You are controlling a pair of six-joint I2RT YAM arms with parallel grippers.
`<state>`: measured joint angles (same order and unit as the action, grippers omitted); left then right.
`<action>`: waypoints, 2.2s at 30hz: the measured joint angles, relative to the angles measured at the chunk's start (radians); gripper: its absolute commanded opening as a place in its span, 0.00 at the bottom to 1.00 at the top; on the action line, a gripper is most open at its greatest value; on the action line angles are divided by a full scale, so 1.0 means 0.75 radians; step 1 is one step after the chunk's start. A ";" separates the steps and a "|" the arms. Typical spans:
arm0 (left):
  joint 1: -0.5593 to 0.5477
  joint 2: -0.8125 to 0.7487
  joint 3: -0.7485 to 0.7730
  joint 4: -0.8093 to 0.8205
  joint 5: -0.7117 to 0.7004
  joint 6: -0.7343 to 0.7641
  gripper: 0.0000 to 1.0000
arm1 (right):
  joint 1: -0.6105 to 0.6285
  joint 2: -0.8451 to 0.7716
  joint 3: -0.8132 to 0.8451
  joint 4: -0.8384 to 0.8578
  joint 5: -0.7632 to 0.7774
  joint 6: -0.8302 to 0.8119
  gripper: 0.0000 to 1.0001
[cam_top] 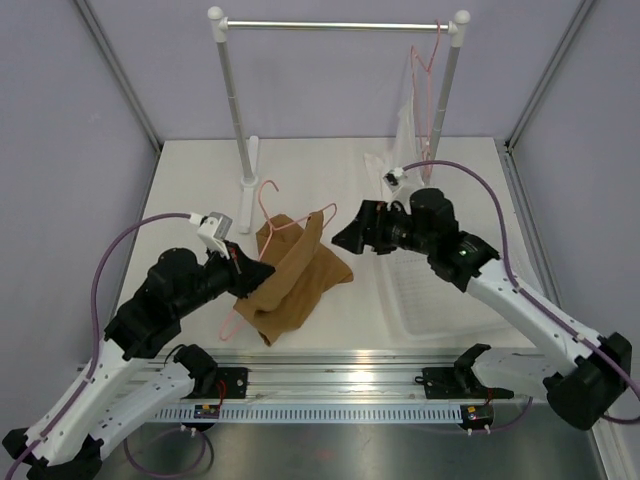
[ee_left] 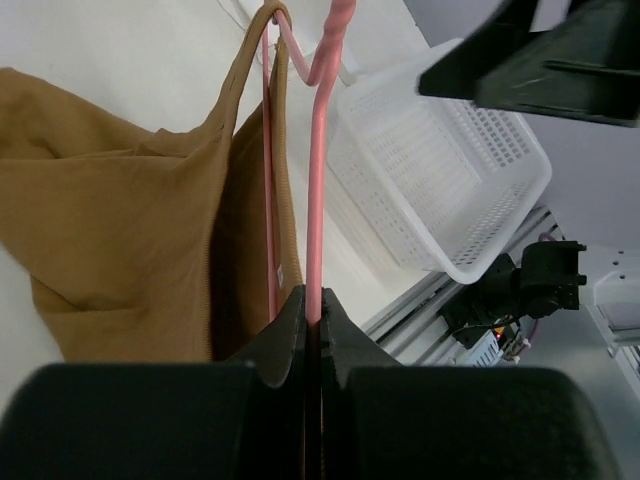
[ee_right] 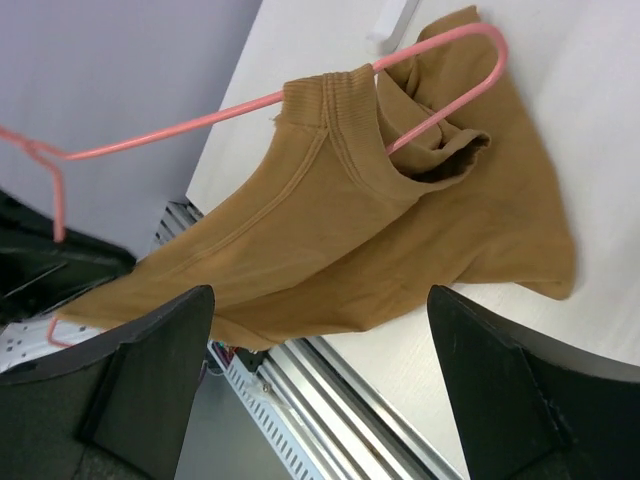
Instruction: Remove the tank top from the hanger
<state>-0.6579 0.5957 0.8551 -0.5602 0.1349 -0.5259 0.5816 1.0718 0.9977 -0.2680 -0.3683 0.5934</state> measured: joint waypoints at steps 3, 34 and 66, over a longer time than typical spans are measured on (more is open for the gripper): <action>0.000 -0.089 -0.060 0.004 0.016 -0.043 0.00 | 0.148 0.157 0.014 0.061 0.128 -0.007 0.91; -0.002 -0.106 -0.084 -0.051 0.017 -0.064 0.00 | 0.267 0.511 0.198 0.198 0.553 -0.219 0.00; -0.002 -0.102 -0.216 0.999 0.023 0.064 0.00 | 0.212 0.002 -0.284 0.359 -0.163 -0.068 0.00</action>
<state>-0.6590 0.5190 0.6930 0.1894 0.1520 -0.4782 0.7403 1.0733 0.7849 0.0010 -0.4904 0.5426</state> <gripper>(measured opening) 0.036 0.036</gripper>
